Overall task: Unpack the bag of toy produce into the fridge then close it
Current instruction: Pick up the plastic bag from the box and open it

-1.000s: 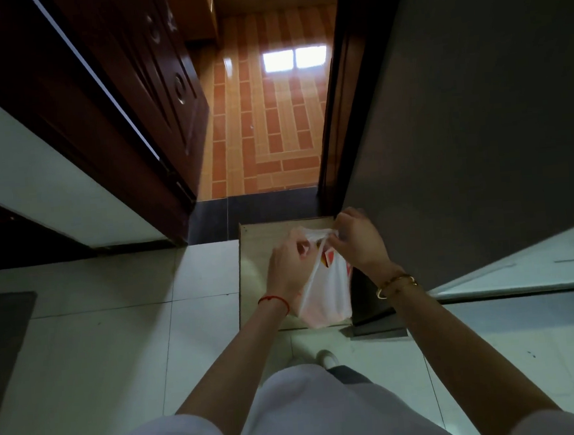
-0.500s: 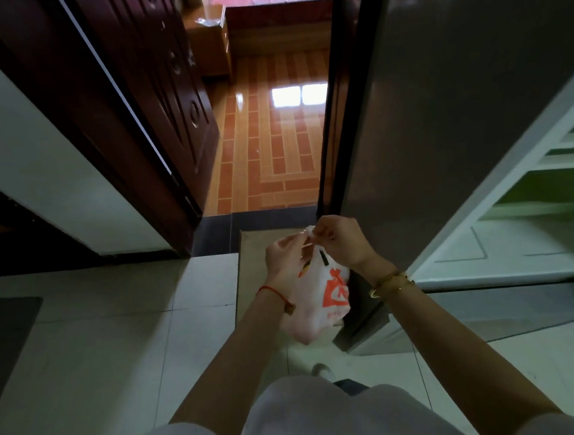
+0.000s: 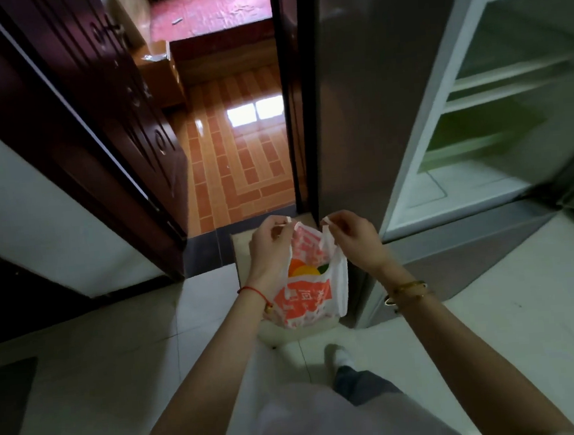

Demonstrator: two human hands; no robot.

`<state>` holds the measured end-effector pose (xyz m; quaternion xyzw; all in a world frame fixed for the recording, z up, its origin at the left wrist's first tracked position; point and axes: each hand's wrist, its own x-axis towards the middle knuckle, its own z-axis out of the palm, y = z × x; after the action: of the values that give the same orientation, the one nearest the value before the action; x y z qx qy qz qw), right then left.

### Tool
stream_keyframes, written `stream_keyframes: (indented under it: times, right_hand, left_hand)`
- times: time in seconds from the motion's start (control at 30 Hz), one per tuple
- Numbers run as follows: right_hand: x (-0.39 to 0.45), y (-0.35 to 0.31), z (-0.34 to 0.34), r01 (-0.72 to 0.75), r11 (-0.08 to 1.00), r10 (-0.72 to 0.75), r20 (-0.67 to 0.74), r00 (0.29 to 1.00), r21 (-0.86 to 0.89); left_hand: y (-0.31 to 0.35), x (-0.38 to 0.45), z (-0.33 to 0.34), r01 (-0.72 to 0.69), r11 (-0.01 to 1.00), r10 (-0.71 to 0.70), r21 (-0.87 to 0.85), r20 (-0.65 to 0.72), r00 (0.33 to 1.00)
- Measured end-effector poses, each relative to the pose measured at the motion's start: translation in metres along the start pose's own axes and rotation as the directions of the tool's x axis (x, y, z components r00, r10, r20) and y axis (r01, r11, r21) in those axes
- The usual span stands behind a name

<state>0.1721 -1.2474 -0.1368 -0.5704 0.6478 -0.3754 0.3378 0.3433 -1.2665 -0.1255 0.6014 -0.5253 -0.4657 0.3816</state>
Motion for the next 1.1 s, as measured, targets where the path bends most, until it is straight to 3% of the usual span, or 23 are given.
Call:
stream_keyframes:
  times: [0.13, 0.23, 0.37, 0.83, 1.1]
  right_hand:
    - [-0.042, 0.004, -0.016, -0.038, 0.999, 0.043, -0.167, 0.985, 0.032]
    - [-0.073, 0.003, -0.034, -0.055, 0.996, 0.072, -0.286, 0.955, 0.067]
    - [-0.107, 0.001, -0.064, -0.083, 0.991, 0.117, -0.399, 0.909, 0.101]
    - [-0.172, 0.027, -0.222, -0.019, 0.950, 0.197, -0.551, 0.811, 0.311]
    - [-0.150, 0.043, -0.325, 0.029, 0.974, 0.094, -0.521, 0.848, 0.224]
  left_hand:
    - [0.007, -0.027, 0.000, -0.162, 0.982, 0.156, 0.094, 0.065, 0.986]
    - [0.012, -0.043, 0.005, -0.407, 0.884, 0.395, 0.229, 0.099, 0.913]
    - [0.021, -0.060, 0.020, -0.530, 0.818, 0.513, 0.224, 0.136, 0.848]
    - [0.092, -0.124, 0.127, -0.551, 0.833, 0.535, 0.038, 0.194, 0.822]
    - [0.148, -0.139, 0.210, -0.577, 0.816, 0.575, 0.039, 0.051, 0.816]
